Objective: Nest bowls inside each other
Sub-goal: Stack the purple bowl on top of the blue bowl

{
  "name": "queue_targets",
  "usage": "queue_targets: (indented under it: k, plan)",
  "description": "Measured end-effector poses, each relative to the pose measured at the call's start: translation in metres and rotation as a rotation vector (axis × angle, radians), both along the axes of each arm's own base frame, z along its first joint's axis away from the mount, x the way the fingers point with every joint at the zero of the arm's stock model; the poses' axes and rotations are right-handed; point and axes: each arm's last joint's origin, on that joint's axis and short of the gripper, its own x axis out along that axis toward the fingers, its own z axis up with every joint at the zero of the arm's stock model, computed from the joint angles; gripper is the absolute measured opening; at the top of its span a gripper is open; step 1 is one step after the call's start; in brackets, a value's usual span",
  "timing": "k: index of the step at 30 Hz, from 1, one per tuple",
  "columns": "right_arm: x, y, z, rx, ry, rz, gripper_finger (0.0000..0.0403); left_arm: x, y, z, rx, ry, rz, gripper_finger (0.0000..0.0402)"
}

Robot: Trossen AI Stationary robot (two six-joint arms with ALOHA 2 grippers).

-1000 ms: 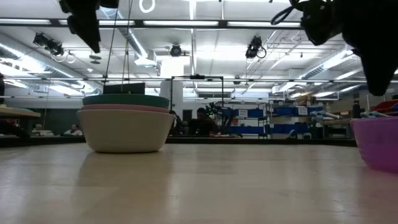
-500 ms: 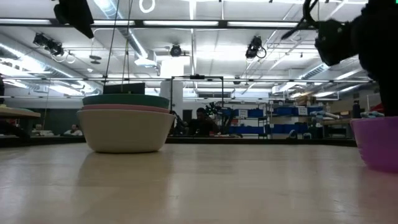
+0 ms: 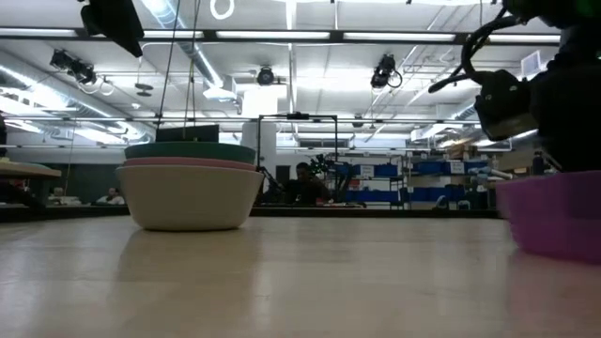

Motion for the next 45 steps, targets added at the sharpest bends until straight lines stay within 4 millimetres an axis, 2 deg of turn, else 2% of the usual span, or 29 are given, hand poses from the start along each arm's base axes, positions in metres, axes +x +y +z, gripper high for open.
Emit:
queue_targets:
  k: [6, 10, 13, 20, 25, 30, 37, 45]
  plan:
    - [0.013, -0.008, 0.012, -0.013, -0.012, 0.041, 0.0002, 0.0, 0.0, 0.0, -0.008, -0.004, 0.012, 0.0279]
    - [0.031, -0.021, 0.033, -0.049, -0.044, 0.077, 0.0001, 0.0, 0.0, 0.0, -0.008, -0.005, 0.015, 0.0279]
    - [0.052, -0.039, 0.053, -0.128, -0.116, 0.105, 0.0001, 0.0, 0.0, 0.0, 0.001, -0.006, 0.022, 0.0279]
    - [0.097, -0.094, 0.107, -0.319, -0.336, 0.15, 0.0, 0.0, 0.001, 0.0, 0.012, -0.008, 0.032, 0.0279]
    - [0.13, -0.127, 0.126, -0.381, -0.523, 0.185, 0.0, 0.0, 0.001, 0.001, 0.028, -0.012, 0.049, 0.0279]
    - [0.169, -0.142, 0.12, -0.362, -0.612, 0.259, 0.0, 0.0, 0.001, 0.001, 0.021, -0.018, 0.061, 0.0279]
    - [0.221, -0.149, 0.11, -0.306, -0.639, 0.312, 0.0, 0.0, 0.001, 0.001, 0.015, -0.021, 0.069, 0.0279]
    - [0.258, -0.157, 0.096, -0.204, -0.535, 0.315, 0.0004, 0.0, 0.001, 0.001, 0.015, -0.027, 0.07, 0.0279]
